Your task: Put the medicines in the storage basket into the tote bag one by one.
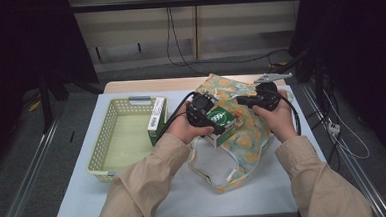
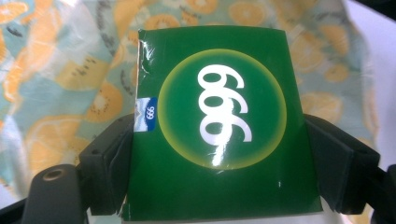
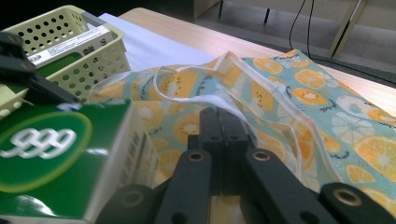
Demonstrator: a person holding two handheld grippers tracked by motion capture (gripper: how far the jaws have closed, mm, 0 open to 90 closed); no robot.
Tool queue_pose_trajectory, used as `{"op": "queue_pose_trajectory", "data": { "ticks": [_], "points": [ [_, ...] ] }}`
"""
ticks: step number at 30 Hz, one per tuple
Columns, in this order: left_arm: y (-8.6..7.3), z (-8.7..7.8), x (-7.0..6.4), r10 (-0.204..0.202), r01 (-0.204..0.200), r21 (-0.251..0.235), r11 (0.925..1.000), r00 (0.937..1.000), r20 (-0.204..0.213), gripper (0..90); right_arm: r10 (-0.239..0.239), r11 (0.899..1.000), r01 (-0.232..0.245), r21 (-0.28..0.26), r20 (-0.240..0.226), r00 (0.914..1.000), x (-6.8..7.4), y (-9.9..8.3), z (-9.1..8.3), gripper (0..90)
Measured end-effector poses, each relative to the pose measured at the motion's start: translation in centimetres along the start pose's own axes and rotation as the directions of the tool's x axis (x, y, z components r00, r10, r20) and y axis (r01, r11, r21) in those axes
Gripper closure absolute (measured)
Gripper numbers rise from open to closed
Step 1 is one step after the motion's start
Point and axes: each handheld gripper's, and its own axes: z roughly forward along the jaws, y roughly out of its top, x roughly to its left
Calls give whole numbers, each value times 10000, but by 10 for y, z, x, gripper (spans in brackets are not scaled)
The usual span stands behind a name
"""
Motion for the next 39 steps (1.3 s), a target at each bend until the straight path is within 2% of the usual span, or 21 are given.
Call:
{"op": "queue_pose_trajectory", "data": {
  "ticks": [2,6,8,13,15,17,19,24,26,37,39],
  "points": [
    [-1,7,1,-226,226,8,9997,9997,-119,181,-34,10000,34,4,-19,10000,0,0,0,900],
    [0,20,4,-262,270,123,9996,9978,-615,181,-34,10000,34,-22,-23,10000,1,1,0,900],
    [0,25,6,-412,427,162,9990,9956,-846,180,-48,10000,47,-31,-50,10000,1,2,-1,900],
    [-4,35,10,-568,613,402,9973,9927,-1066,180,-85,9999,85,-89,-66,9999,2,3,-4,900],
    [-6,37,14,-688,737,360,9966,9900,-1230,180,-54,9999,54,-84,-39,10000,1,3,-5,900],
    [-5,38,18,-909,932,106,9956,9860,-1399,179,-62,10000,62,-62,-27,10000,0,2,-5,900],
    [-5,39,20,-1097,1090,-126,9940,9843,-1386,179,-54,10000,54,-54,-25,10000,0,2,-6,900],
    [-2,46,23,-1264,1246,-216,9920,9821,-1396,179,-39,10000,38,-68,-58,10000,0,1,-6,900],
    [-2,49,25,-1466,1426,-385,9890,9793,-1396,178,-22,10000,22,-89,-53,10000,0,2,-5,900],
    [8,61,35,-1558,1457,-741,9865,9754,-1559,177,23,10000,-22,-34,41,10000,-4,1,-4,900],
    [10,62,37,-1485,1373,-747,9877,9733,-1750,177,53,10000,-53,15,62,10000,-5,0,-3,900]
  ]
}}
